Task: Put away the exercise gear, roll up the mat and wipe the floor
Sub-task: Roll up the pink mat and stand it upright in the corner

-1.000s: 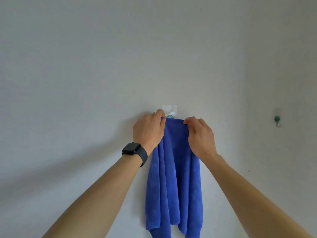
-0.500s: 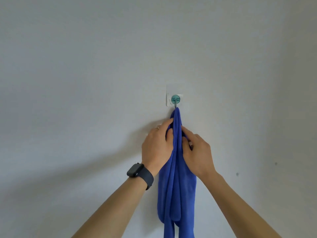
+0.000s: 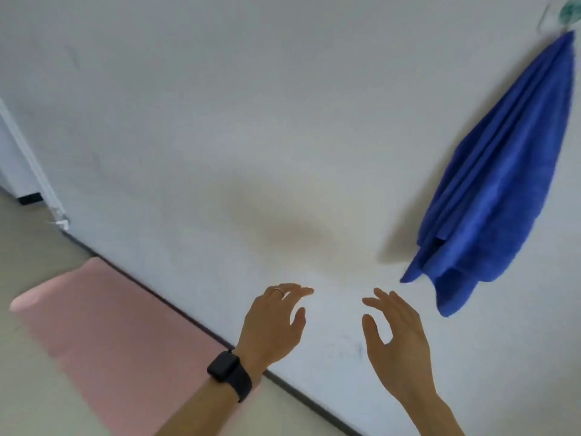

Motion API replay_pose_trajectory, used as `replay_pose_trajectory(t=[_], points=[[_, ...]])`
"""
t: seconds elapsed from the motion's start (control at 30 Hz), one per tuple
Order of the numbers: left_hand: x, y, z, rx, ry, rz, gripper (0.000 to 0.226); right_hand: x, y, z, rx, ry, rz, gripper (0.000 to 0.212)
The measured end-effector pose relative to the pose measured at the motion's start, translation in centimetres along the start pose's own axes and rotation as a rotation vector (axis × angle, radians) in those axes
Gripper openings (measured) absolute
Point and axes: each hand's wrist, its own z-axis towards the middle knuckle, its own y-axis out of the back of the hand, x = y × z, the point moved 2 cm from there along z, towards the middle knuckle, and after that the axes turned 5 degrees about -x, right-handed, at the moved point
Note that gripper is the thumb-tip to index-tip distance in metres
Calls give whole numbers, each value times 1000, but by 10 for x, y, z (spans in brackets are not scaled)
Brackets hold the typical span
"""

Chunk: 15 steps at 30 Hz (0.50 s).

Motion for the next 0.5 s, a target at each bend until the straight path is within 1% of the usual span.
replay_pose_trajectory(t=[0.1, 0.2, 0.3, 0.37, 0.43, 0.5], points=[[85, 32, -74, 27, 172, 39, 41, 50, -68, -57, 284, 4, 71, 31], [171, 77, -147, 36, 314, 101, 40, 111, -135, -110, 491, 67, 104, 29], [254, 130, -214, 29, 436, 144, 41, 176, -203, -159, 621, 123, 123, 29], [297, 164, -246, 29, 495, 168, 41, 214, -238, -185, 674, 141, 131, 30], [348, 206, -286, 12, 582, 194, 40, 266, -281, -209, 754, 196, 141, 30], [393, 243, -312, 12, 650, 207, 40, 315, -317, -225, 791, 243, 137, 31]])
